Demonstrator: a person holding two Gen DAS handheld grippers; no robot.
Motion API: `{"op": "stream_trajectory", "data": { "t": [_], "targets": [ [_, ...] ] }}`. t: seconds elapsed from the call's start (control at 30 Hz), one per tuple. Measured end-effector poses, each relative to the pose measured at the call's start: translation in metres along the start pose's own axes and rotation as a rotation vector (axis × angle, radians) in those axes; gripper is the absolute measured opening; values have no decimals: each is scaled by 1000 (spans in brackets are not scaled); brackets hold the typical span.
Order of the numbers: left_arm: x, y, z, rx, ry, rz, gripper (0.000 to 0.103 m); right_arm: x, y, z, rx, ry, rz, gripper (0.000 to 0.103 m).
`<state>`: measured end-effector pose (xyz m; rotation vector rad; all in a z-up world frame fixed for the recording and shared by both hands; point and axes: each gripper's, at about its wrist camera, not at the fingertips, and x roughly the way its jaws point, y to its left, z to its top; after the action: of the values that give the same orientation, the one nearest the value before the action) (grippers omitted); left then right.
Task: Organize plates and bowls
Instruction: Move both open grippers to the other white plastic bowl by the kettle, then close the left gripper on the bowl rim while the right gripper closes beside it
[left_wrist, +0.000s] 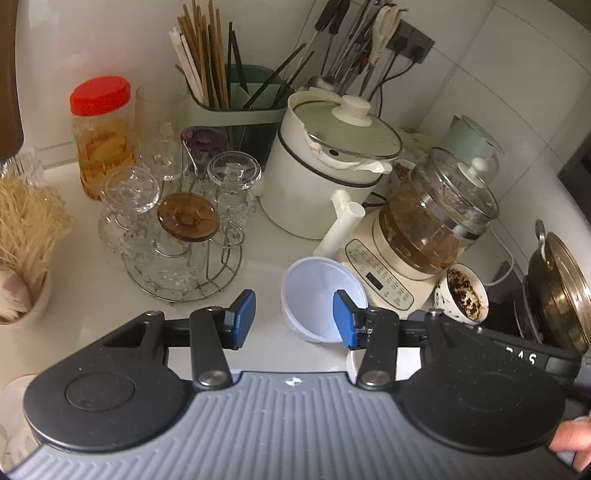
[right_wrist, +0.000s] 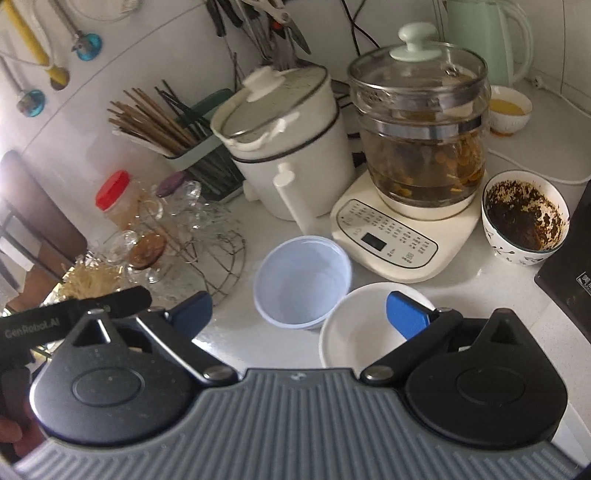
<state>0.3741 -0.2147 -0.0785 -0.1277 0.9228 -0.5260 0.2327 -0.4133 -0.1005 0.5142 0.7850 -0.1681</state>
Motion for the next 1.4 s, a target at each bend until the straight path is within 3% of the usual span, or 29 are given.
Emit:
{"op": "stream_trajectory", "data": {
  "t": [0.27, 0.53, 0.77, 0.97, 1.4],
  "targets": [
    [39, -8, 7, -22, 55, 17, 52, 27, -26, 11, 43, 38, 39, 100],
    [84, -11, 6, -57, 139, 26, 52, 51, -44, 22, 43, 86, 62, 82],
    [111, -10, 7, -79, 184, 58, 50, 78, -50, 31, 13, 137, 99, 73],
    [133, -4, 8, -96, 211, 78, 41, 100, -50, 35, -21, 167, 130, 62],
    [165, 1, 3, -120, 262, 95, 23, 138, -50, 31, -16, 257, 109, 43]
  ]
}}
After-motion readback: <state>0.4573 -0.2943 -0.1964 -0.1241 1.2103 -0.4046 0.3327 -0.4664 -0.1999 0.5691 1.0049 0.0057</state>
